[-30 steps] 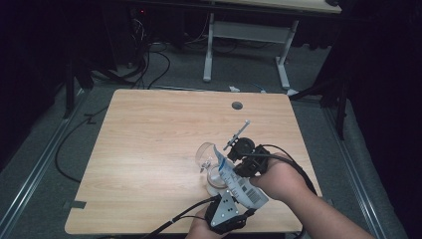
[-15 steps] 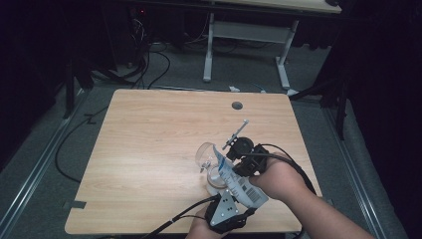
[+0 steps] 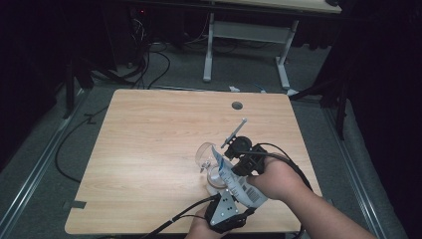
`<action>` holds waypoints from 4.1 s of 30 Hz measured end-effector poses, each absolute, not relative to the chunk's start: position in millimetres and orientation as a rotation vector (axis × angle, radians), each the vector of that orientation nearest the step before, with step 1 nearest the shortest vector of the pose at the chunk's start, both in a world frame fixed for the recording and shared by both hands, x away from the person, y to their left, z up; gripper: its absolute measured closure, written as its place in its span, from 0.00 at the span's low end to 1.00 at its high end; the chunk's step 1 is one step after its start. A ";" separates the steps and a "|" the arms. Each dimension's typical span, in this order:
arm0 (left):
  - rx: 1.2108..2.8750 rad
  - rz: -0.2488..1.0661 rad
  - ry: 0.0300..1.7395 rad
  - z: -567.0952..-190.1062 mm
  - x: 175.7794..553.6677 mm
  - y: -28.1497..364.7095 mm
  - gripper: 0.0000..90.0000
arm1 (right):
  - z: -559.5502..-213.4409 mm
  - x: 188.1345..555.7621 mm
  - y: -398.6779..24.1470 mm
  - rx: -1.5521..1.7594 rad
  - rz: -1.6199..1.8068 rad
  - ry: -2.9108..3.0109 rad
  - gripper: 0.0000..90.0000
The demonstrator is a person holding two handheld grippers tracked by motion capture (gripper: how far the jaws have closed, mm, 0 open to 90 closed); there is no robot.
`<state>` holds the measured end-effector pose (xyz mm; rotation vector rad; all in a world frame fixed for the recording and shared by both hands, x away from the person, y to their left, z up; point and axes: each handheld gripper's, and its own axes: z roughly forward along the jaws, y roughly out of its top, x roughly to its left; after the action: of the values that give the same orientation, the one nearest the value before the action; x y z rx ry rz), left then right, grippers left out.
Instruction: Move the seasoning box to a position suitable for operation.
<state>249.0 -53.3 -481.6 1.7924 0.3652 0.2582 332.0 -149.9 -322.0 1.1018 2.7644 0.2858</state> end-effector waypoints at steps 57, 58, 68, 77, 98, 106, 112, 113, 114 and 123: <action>1.765 0.270 0.372 -476.1 247.0 -51.1 0.65 | -315.1 330.7 -144.6 1.020 0.294 2.767 1.00; 1.767 0.269 0.371 -476.0 247.1 -50.8 0.65 | -315.1 331.1 -144.2 1.020 0.293 2.769 1.00; 1.758 0.271 0.368 -475.6 246.4 -49.1 0.65 | -313.6 331.5 -142.4 1.012 0.290 2.770 1.00; 1.765 0.265 0.366 -475.9 246.6 -50.1 0.65 | -315.5 332.4 -144.2 1.022 0.298 2.766 1.00; 1.759 0.272 0.371 -475.0 246.6 -50.9 0.64 | -315.7 334.0 -142.9 1.019 0.296 2.766 1.00; 1.761 0.273 0.369 -474.9 246.4 -51.0 0.64 | -316.5 334.2 -141.6 1.018 0.288 2.765 1.00; 1.762 0.271 0.371 -474.0 246.5 -51.4 0.63 | -316.3 334.5 -141.3 1.015 0.291 2.763 1.00; 1.762 0.270 0.371 -474.0 246.4 -51.5 0.63 | -316.5 334.5 -141.2 1.013 0.292 2.764 1.00; 1.762 0.271 0.370 -474.0 246.3 -51.6 0.63 | -316.8 334.6 -141.0 1.011 0.291 2.765 1.00; 1.762 0.275 0.371 -474.1 246.3 -51.7 0.64 | -317.5 334.7 -139.5 1.007 0.286 2.765 1.00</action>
<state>246.3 -51.7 -474.1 1.7619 0.3710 0.2749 334.7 -139.5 -317.5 1.0073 2.7648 0.2861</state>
